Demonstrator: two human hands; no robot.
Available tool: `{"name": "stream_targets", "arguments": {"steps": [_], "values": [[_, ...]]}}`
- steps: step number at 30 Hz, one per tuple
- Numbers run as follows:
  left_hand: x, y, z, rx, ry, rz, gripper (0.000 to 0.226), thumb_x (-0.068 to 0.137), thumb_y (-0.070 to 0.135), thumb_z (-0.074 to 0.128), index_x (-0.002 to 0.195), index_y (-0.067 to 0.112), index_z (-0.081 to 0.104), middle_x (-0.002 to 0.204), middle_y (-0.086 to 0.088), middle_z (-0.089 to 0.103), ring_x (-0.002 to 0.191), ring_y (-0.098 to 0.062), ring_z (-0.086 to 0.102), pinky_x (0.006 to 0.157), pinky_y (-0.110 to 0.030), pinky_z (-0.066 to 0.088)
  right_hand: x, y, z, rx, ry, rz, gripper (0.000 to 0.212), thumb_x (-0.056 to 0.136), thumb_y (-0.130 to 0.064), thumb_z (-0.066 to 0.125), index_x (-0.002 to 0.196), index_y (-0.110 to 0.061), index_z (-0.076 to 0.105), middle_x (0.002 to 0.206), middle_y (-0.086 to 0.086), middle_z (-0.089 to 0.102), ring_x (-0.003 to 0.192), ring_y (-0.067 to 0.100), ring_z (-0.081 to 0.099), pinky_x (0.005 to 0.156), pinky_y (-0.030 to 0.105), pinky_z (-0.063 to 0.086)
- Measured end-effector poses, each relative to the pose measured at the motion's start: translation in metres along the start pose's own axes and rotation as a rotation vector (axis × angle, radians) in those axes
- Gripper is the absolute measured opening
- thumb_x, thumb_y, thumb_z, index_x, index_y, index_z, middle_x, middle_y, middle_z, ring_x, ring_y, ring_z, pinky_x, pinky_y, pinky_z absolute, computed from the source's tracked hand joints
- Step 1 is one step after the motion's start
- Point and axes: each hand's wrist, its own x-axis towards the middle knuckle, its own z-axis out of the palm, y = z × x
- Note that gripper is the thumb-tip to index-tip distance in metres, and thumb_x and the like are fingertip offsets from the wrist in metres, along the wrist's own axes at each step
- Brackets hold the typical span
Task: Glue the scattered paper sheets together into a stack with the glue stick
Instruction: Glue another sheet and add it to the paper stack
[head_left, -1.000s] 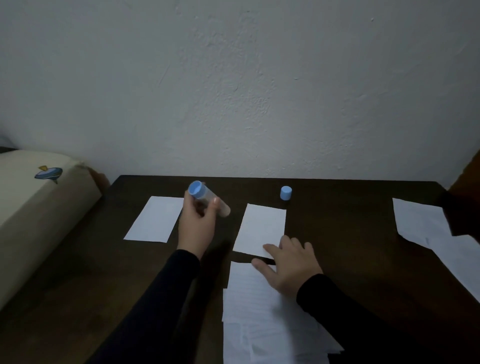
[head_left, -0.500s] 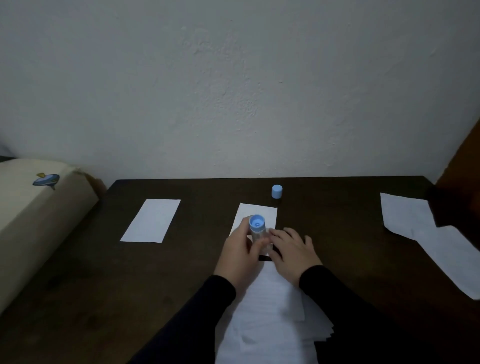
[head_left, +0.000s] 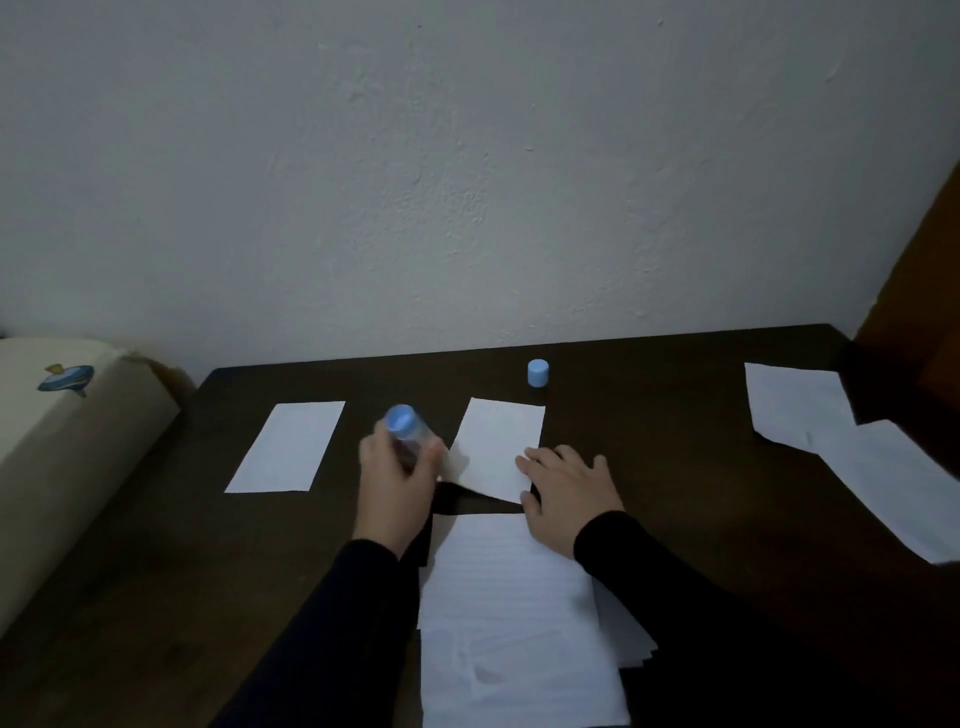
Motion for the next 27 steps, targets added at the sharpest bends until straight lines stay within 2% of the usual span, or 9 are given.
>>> {"name": "stream_targets", "arguments": {"steps": [4,7,10,12,13,16,19,23,27], "values": [[0.005,0.007,-0.009,-0.365,0.16,-0.138,0.035,0.096,0.042,0.048,0.128,0.029,0.039,0.118,0.002,0.056,0.107,-0.015,0.057,0.095,-0.038,0.047,-0.004,-0.014,-0.004,-0.148,-0.049,0.092,0.045,0.099,-0.04,0.032,0.139,-0.02,0.038,0.142,0.002,0.04,0.128,0.027,0.038,0.107,0.058,0.021],[0.005,0.009,-0.009,-0.481,0.132,-0.225,0.028,0.097,0.041,0.05,0.122,0.031,0.043,0.115,0.002,0.059,0.104,-0.017,0.06,0.093,-0.039,0.05,-0.01,-0.02,-0.011,-0.225,-0.054,0.176,0.045,0.098,-0.045,0.031,0.13,-0.017,0.047,0.132,0.006,0.047,0.123,0.028,0.042,0.106,0.057,0.021],[0.001,0.008,-0.008,-0.563,0.108,-0.286,0.03,0.093,0.028,0.06,0.121,0.021,0.052,0.108,-0.005,0.067,0.095,-0.022,0.067,0.083,-0.037,0.056,-0.011,-0.016,-0.016,-0.213,0.008,0.204,0.048,0.098,-0.047,0.031,0.129,-0.017,0.049,0.132,0.006,0.049,0.125,0.027,0.043,0.106,0.055,0.023],[-0.002,0.009,-0.009,-0.554,0.051,-0.302,0.027,0.091,0.021,0.061,0.117,0.019,0.053,0.101,-0.006,0.071,0.089,-0.022,0.067,0.073,-0.032,0.054,-0.009,-0.007,-0.015,-0.135,0.063,0.134,0.049,0.098,-0.047,0.033,0.138,-0.021,0.041,0.143,0.004,0.041,0.132,0.026,0.036,0.108,0.055,0.023],[-0.003,0.011,-0.01,-0.565,-0.003,-0.324,0.027,0.091,0.018,0.061,0.117,0.018,0.053,0.101,-0.006,0.072,0.086,-0.021,0.064,0.069,-0.03,0.05,-0.007,-0.001,-0.013,-0.085,0.053,0.069,0.051,0.098,-0.047,0.035,0.144,-0.025,0.034,0.152,0.003,0.03,0.138,0.026,0.028,0.11,0.056,0.021],[0.0,0.011,-0.013,-0.737,-0.205,-0.473,0.031,0.088,0.013,0.055,0.119,0.012,0.054,0.105,-0.006,0.073,0.078,-0.016,0.053,0.066,-0.026,0.039,-0.004,0.014,-0.007,-0.016,-0.095,-0.016,0.058,0.098,-0.053,0.032,0.151,-0.036,0.015,0.162,-0.007,0.001,0.148,0.022,0.003,0.114,0.058,0.009],[0.004,0.008,-0.015,-0.965,-0.231,-0.564,0.033,0.087,0.02,0.053,0.119,0.012,0.055,0.101,-0.007,0.072,0.075,-0.016,0.049,0.068,-0.026,0.036,-0.002,0.019,-0.001,-0.015,-0.146,0.07,0.062,0.097,-0.061,0.025,0.152,-0.038,0.01,0.162,-0.006,-0.001,0.148,0.022,-0.001,0.114,0.059,0.006],[0.014,0.001,-0.012,-1.06,-0.195,-0.57,0.04,0.094,0.037,0.05,0.127,0.014,0.05,0.084,-0.004,0.059,0.07,-0.013,0.047,0.066,-0.025,0.036,-0.005,0.014,-0.001,-0.013,-0.11,0.195,0.063,0.096,-0.062,0.026,0.152,-0.037,0.012,0.162,-0.001,0.004,0.148,0.025,0.004,0.113,0.06,0.008],[0.009,0.002,-0.008,-1.001,-0.271,-0.505,0.043,0.091,0.027,0.056,0.131,0.013,0.047,0.101,-0.005,0.067,0.078,-0.012,0.054,0.065,-0.024,0.04,-0.011,0.012,0.001,-0.022,-0.103,0.271,0.065,0.095,-0.064,0.026,0.152,-0.035,0.013,0.162,0.001,0.006,0.147,0.028,0.007,0.114,0.059,0.009]]}}
